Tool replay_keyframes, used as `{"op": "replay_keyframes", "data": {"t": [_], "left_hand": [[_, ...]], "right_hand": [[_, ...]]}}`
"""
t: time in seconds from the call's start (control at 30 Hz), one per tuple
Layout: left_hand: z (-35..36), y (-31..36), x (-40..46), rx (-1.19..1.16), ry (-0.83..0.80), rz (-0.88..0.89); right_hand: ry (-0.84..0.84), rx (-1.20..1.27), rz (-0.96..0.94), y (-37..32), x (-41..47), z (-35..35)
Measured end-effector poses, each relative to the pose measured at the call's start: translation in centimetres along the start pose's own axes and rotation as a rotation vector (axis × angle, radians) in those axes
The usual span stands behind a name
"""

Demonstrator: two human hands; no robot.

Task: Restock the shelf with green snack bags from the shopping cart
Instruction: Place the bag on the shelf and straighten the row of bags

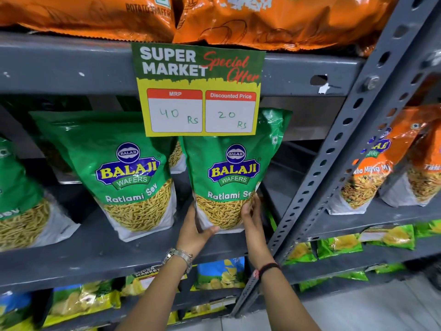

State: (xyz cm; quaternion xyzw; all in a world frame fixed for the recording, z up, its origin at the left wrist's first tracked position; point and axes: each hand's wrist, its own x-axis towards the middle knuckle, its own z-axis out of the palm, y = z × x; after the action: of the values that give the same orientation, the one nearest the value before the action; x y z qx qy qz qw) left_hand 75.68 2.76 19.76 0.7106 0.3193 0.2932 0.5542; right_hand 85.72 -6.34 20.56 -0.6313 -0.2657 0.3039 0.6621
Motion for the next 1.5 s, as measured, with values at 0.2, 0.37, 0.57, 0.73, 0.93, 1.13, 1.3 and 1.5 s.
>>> {"op": "replay_keyframes", "data": {"t": [0.2, 0.37, 0.57, 0.73, 0.93, 1.13, 1.3, 1.5], "left_hand": [[0.4, -0.2, -0.6, -0.043, 0.088, 0.005], [0.7, 0.1, -1.1, -0.011, 0.103, -0.003], [-0.1, -1.2, -2.8, 0.046, 0.232, 0.010], [-5.9, -1.4, -6.5, 0.173, 0.675, 0.027], [-13.8, -1.9, -5.4, 0.122, 0.628, -0.102], [-16.6, -1.3, -2.6, 0.034, 0.141, -0.007], [-16.9, -1.3, -2.8, -0.087, 0.169, -0.005], [-17.6, -2.1, -3.9, -0.072, 0.118, 0.014]], "right_hand": [[-0.063, -0.079, -0.020, 1.0, -0.4, -0.5], [-0.077, -0.074, -0.028, 0.9, -0.4, -0.7], [0.256, -0.100, -0.030, 1.4, -3.0, 1.4], [0.268, -0.202, -0.195, 2.2, -7.3, 6.9], [-0.209, -0.416, -0.255, 1.1, -4.7, 12.8], [-0.276, -0.417, -0.099, 0.3, 0.0, 14.2], [-0.102, -0.345, -0.122, 1.1, -0.7, 15.1], [-0.046, -0.419, -0.139, 1.7, -2.2, 15.1]]}}
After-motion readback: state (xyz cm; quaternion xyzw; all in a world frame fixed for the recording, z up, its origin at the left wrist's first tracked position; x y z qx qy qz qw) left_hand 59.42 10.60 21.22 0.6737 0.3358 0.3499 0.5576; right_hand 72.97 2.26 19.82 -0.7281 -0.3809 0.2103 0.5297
